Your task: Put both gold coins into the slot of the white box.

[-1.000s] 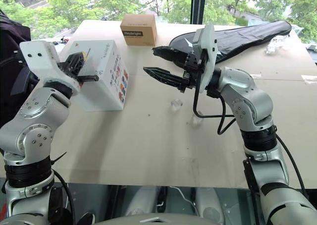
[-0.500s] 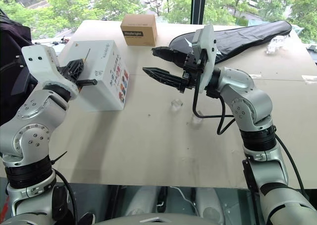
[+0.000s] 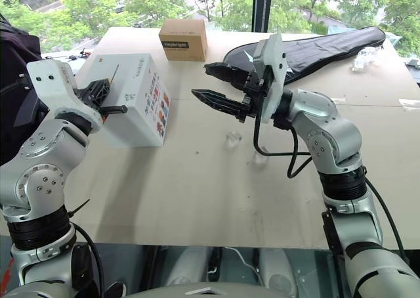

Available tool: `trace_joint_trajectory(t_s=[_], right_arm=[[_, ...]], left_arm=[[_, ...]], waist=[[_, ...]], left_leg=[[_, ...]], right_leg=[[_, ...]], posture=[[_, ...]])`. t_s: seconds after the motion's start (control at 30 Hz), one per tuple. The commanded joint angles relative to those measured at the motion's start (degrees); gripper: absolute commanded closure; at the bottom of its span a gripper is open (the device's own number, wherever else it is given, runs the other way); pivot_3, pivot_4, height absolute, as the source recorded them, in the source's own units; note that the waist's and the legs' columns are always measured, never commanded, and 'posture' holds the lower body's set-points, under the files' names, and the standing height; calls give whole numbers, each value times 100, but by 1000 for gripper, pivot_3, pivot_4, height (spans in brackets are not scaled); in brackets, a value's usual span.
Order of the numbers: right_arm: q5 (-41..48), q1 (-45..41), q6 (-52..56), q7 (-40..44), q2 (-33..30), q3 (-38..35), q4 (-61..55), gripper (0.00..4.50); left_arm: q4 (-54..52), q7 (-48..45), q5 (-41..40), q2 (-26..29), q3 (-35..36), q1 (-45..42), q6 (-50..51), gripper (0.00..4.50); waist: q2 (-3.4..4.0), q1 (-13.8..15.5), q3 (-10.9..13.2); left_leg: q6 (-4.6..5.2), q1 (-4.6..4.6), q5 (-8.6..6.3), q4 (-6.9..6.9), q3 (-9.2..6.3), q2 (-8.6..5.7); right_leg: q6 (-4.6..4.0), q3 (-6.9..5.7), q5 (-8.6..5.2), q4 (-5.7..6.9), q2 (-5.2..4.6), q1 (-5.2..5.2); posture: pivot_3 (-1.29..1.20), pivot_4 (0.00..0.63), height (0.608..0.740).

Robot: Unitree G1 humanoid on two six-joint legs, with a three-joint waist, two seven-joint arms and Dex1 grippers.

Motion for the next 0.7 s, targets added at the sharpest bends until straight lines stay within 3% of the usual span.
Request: trace_joint_trajectory(t_s=[0.03, 0.23, 0.33, 0.47, 0.57, 0.7], right_arm=[[-205, -54, 59, -8, -163, 54, -105, 1471], [-244, -85, 228, 43, -242, 77, -157, 1471], [-247, -95, 280, 34, -201, 65, -181, 1429], [-237, -80, 308, 21, -182, 20, -201, 1429], [-136, 60, 369, 26, -260, -125, -301, 1429], [93, 866, 373, 205, -614, -501, -657, 1429]], left_arm=[[-63, -50, 132, -6, 14, -3, 95, 4500], [-71, -135, 192, -77, 32, -40, 125, 4500], [-74, -184, 274, -121, 73, -61, 30, 3724], [-9, -594, 468, -73, 72, -135, -565, 1790], [44, -1120, 331, -112, 353, -262, -1231, 1790], [-641, -2507, -975, -135, 495, 203, -1375, 1790]], waist=[[0, -4, 0], [0, -2, 0], [0, 1, 0], [-1, -5, 0], [-1, 8, 0], [-3, 68, -2]], left_leg=[[0, 0, 0, 0, 0, 0], [1, 1, -1, 0, 0, 0], [1, 0, -1, 0, 0, 0], [0, 0, 0, 0, 0, 0], [-5, -4, 3, 0, 0, 0], [-5, -11, 3, 0, 1, -1]], right_leg=[[0, 0, 0, 0, 0, 0], [0, 0, 0, 1, -1, 0], [0, 0, 0, 1, -1, 0], [0, 0, 0, 1, 0, -1], [0, -1, 0, -1, 0, -3], [0, -3, 0, -14, -6, -2]], posture=[[0, 150, 740], [0, 150, 740], [0, 150, 740], [0, 150, 740], [0, 150, 740], [0, 150, 740]])
